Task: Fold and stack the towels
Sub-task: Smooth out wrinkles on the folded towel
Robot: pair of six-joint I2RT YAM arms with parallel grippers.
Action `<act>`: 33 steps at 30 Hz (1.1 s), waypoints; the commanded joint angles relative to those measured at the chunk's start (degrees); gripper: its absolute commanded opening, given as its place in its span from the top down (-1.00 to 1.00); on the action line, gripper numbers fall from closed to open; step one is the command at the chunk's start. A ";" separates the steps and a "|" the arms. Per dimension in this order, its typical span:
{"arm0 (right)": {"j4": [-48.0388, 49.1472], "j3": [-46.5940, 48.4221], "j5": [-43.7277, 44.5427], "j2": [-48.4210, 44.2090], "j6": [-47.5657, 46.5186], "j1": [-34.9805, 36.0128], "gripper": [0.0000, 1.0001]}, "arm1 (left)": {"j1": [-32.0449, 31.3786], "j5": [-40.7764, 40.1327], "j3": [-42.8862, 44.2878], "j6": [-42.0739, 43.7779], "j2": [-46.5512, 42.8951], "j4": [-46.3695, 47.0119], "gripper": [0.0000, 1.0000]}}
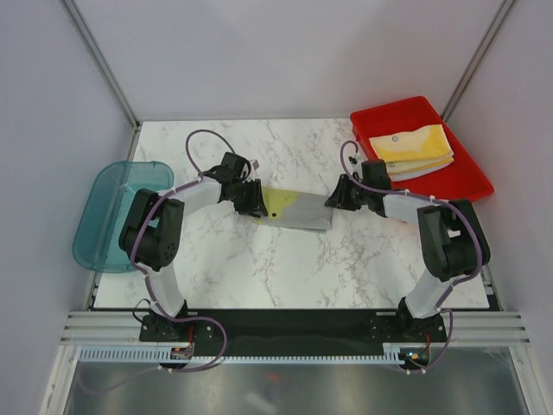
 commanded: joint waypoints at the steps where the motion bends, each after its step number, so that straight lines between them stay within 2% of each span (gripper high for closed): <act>1: -2.90 2.10 -3.44 -5.06 -2.58 0.14 0.31 | 0.14 -1.34 5.04 -1.14 -3.64 -0.34 0.21; 8: -2.83 -0.69 -10.57 -6.82 -1.01 1.46 0.31 | 0.40 1.22 13.05 -0.52 3.38 -0.95 0.20; 12: 2.96 -6.32 -13.91 -6.82 1.54 1.46 0.31 | 1.71 0.43 15.52 0.35 9.61 -1.30 0.21; 18: 4.82 -11.08 -10.67 -3.13 -1.17 1.46 0.32 | 3.74 0.08 17.02 -0.26 13.49 -1.65 0.23; 27: -1.85 -9.94 -7.24 -10.77 -3.81 1.46 0.29 | 4.44 -0.63 13.86 -2.11 8.32 -1.74 0.23; 30: -3.52 -9.24 -4.97 -15.16 -0.57 1.55 0.20 | 4.44 -0.63 12.89 -2.11 4.03 -1.74 0.23; 33: -6.07 -8.53 0.39 -18.68 4.96 1.46 0.01 | 4.44 -0.63 12.44 -2.11 -0.90 -1.74 0.23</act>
